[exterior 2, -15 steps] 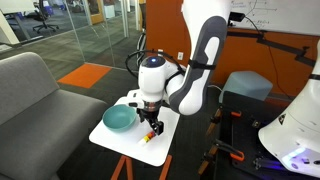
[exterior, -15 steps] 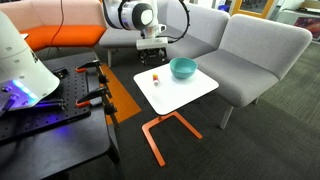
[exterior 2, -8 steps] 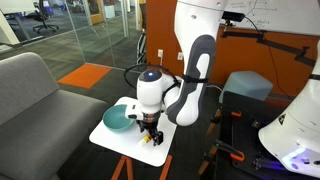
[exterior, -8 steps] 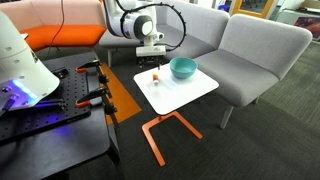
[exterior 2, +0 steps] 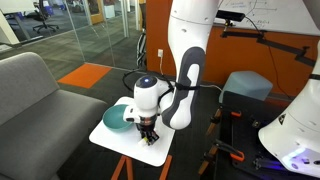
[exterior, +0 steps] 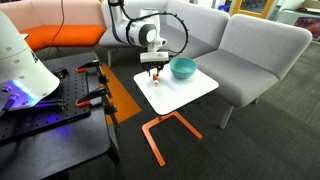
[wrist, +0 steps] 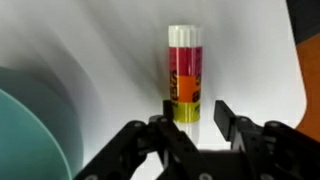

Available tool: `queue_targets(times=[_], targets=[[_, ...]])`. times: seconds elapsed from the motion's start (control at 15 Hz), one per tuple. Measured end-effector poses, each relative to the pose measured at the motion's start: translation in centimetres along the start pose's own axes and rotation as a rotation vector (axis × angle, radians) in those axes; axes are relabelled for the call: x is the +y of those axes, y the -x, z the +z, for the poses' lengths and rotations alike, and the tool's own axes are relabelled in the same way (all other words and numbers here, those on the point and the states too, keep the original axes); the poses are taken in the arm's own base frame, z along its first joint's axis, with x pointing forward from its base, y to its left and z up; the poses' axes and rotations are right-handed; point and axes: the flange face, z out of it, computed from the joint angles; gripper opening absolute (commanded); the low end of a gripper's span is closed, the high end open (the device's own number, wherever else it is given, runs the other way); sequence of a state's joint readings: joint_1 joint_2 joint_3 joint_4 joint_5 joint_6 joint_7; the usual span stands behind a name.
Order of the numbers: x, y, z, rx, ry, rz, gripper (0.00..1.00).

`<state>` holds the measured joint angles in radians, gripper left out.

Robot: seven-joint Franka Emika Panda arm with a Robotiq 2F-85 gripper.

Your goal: Put the glue stick in the green bowl

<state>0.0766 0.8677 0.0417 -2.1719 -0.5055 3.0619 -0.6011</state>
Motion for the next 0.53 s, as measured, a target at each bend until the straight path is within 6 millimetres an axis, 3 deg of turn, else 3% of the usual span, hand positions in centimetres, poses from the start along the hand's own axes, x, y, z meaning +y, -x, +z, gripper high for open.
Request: queue_targets(times=[0.13,0.53], targets=[[0.1,-0.1,0.5,0.000,-0.002,0.000,0.08],[0.6,-0.7,-0.5,0.024,0.019,-0.009,0.08]])
